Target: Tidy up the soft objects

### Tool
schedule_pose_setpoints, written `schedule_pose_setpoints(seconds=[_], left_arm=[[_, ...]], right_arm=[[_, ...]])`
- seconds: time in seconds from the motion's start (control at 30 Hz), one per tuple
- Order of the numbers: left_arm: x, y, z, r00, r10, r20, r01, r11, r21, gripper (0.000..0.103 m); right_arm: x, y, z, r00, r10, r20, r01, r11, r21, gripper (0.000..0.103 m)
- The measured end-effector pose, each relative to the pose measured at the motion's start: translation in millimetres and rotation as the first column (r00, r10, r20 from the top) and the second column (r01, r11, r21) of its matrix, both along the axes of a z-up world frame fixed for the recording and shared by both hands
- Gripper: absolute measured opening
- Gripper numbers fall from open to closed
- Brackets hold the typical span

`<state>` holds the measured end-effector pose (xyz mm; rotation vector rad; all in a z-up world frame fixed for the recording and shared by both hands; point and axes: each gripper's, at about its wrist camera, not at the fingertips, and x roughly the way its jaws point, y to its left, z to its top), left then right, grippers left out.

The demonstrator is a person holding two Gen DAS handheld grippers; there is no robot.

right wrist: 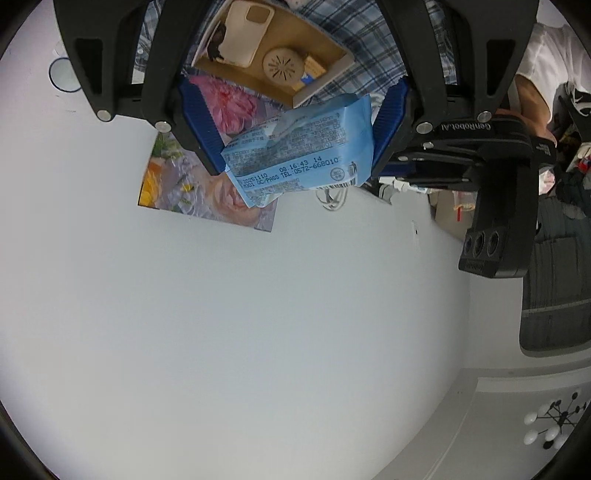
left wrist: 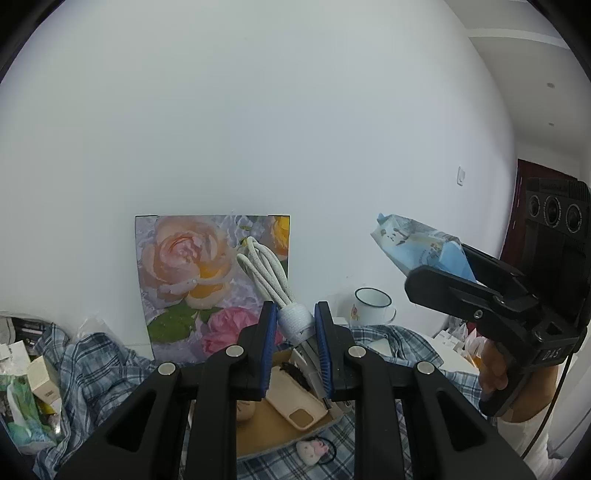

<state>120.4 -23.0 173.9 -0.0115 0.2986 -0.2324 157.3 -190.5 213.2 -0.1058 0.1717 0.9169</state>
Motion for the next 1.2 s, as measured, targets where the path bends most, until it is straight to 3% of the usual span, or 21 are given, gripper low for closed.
schedule_pose_setpoints(seconds=[0.23,0.47,1.2], left_arm=[[31,-4,3,1.0,-0.02,-0.01,0.019,1.0,-0.017,0.022],[64,-7,-6,0.998,-0.034,-0.047,0.033,0.999,-0.029,0.022],[129,31,-80,0.975,-0.02,-0.221,0.01,0.999,-0.047,0.022]], right_arm=[[19,5,6,1.0,0.003,0.011,-0.003,1.0,0.029,0.075],[34,8,-9,1.0,-0.01,0.005,0.01,0.999,0.035,0.075],[99,16,-71,0.982,-0.055,-0.181,0.06,0.998,0.027,0.075]])
